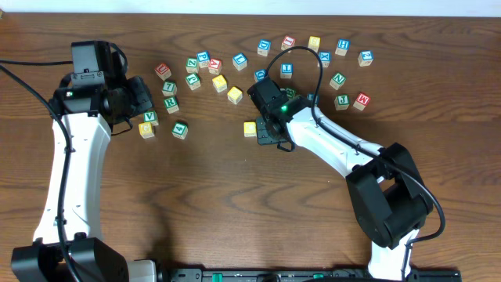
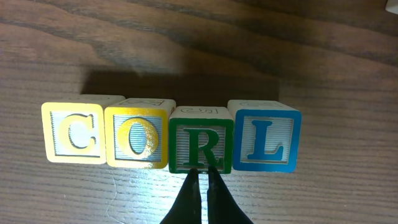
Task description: Spell out CORL
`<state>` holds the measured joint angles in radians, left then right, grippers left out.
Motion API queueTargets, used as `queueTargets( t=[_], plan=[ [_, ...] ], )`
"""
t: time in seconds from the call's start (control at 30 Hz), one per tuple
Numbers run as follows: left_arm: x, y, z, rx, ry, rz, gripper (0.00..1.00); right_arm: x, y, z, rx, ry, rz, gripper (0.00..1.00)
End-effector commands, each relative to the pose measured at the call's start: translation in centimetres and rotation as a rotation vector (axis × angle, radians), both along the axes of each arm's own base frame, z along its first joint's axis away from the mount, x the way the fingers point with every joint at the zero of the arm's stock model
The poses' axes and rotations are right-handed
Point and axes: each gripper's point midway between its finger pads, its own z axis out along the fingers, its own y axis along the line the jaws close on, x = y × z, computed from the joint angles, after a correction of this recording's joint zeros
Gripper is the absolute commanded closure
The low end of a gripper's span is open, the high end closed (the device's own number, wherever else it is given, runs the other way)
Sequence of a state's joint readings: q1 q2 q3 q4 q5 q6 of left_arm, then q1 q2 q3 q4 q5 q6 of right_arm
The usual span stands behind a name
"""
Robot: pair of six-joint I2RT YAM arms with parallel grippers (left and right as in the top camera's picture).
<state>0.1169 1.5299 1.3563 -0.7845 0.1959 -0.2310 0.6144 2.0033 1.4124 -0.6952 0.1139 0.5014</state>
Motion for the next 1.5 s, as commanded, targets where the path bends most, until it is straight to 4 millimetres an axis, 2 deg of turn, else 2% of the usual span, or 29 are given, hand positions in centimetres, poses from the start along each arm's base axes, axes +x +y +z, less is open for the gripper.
queueTargets(
  t=[0.0,0.2,0.4,0.7,0.83,1.03,1.47],
  plan=[
    [-0.2,0.1,-0.4,0.011,0.011,-0.007,0.92,0.3,-0.6,-0.2,-0.017,-0.007,-0.025,0.99],
    [-0.2,0.1,-0.4,0.011,0.011,-0.007,0.92,0.4,-0.6,-0.2,-0.02,-0.013,-0.026,0.99],
    [-0.2,0.1,-0.4,0.011,0.011,-0.007,0.92,0.4,-0.1,1.5,0.0,-0.045,-0.013,0.99],
    [-0.4,0.1,-0.5,0.01,0.019,-0.007,0.92,-1.2,0.0,0.9,0.006,0.027,0.003,0.99],
    [-0.4,0.1,-0.5,0.01,0.019,-0.007,0.92,-1.0,0.0,0.9,0.008,0.024,0.001,0.99],
    [-0.4,0.1,-0.5,0.01,0.02,-0.007,0.92,-1.0,0.1,-0.4,0.005,0.043,0.002,0.99],
    [-0.3,0.1,-0.5,0.01,0.018,-0.007,0.92,-0.5,0.0,-0.6,0.014,0.038,-0.007,0.99]
  ],
)
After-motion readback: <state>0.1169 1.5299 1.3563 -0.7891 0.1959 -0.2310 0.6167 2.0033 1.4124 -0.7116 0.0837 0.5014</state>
